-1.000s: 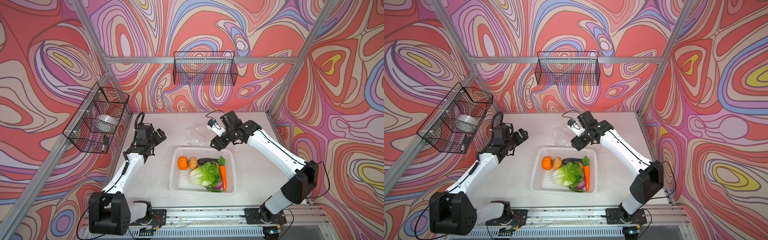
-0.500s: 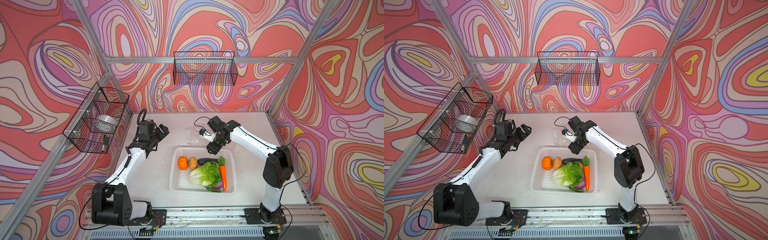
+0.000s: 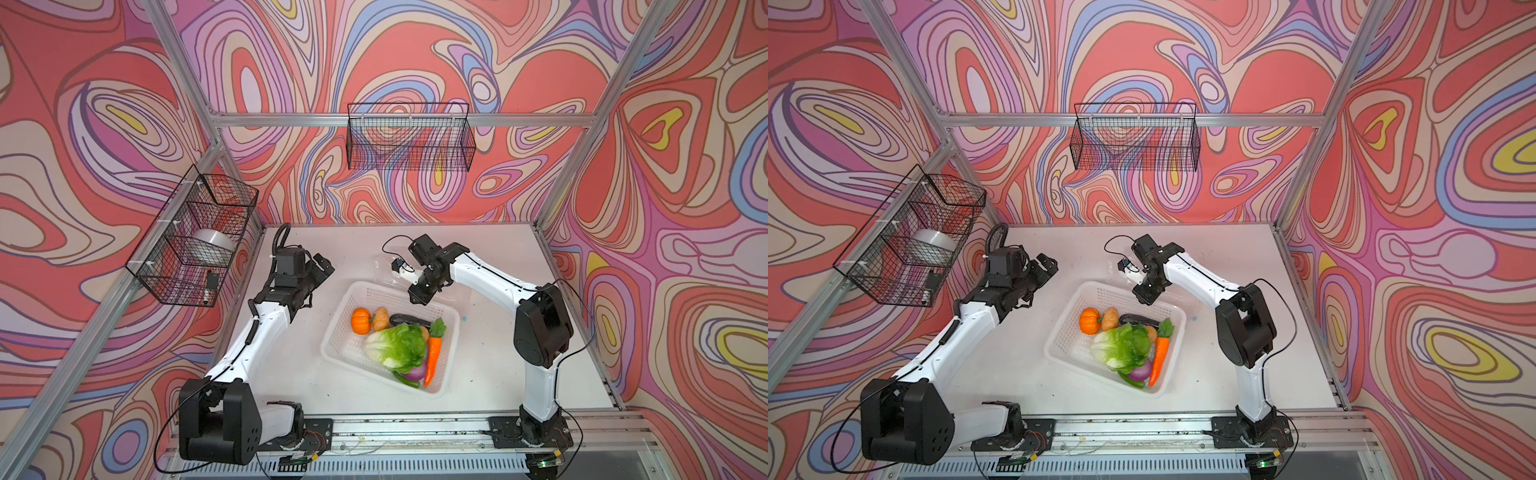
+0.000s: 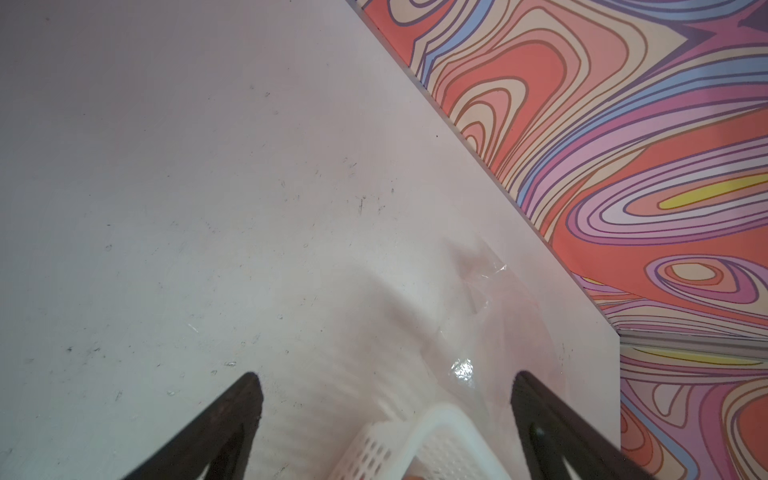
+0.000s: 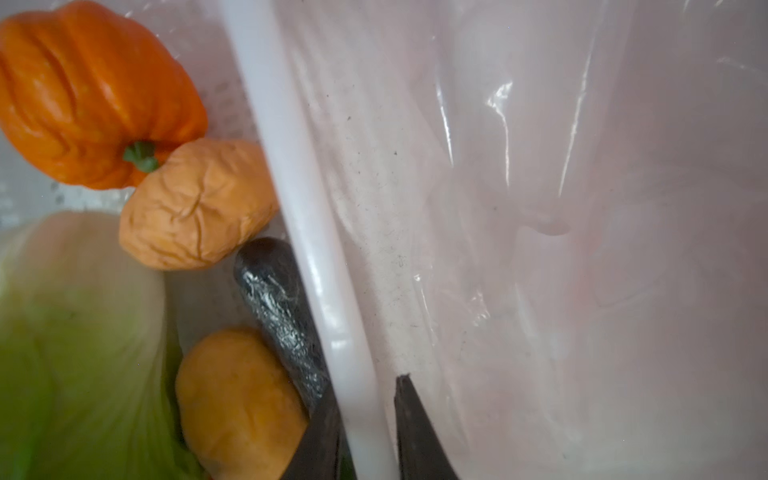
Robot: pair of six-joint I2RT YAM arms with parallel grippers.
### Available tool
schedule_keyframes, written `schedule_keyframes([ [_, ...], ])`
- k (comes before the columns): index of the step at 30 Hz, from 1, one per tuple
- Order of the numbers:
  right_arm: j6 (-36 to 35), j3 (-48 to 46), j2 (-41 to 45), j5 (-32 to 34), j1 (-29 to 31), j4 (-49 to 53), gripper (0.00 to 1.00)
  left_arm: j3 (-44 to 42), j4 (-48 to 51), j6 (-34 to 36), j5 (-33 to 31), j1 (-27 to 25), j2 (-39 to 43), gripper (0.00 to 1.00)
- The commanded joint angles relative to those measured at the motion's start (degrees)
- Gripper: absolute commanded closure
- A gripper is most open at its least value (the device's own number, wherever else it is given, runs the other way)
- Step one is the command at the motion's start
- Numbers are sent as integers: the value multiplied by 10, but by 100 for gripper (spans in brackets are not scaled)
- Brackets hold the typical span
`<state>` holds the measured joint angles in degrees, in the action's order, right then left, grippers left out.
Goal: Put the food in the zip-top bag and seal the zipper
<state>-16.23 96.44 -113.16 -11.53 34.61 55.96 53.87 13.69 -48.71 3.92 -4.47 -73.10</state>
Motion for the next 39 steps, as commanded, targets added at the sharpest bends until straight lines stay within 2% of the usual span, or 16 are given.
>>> schedule_keyframes([
  [1, 112, 9, -10, -22, 9, -67, 86, -2, 11, -18, -21, 0, 9, 4],
  [5, 197, 8, -23, -28, 13, -93, 93, 4, 9, -25, -17, 0, 10, 4],
  [10, 314, 9, -33, 56, 13, -109, 95, 22, 8, -16, 4, 0, 8, 4],
  [14, 380, -8, -23, 106, 13, -121, 95, 35, 8, -3, 31, -1, 3, 5],
  [22, 423, -59, 11, 167, 11, -126, 93, 48, -10, 13, 88, -8, -15, 7],
  [25, 431, -70, 24, 143, 1, -137, 84, 70, -7, 38, 92, -30, -30, 7],
  [28, 463, -104, 65, 101, -29, -184, 65, 107, 10, 73, 80, -63, -50, 7],
  [30, 500, -124, 97, 72, -64, -202, 56, 132, 31, 97, 70, -85, -62, 7],
  [33, 523, -151, 139, 22, -132, -213, 55, 171, 50, 131, 50, -118, -81, 7],
  [39, 524, -238, 204, -37, -257, -234, 49, 255, 97, 197, 28, -199, -139, 7],
])
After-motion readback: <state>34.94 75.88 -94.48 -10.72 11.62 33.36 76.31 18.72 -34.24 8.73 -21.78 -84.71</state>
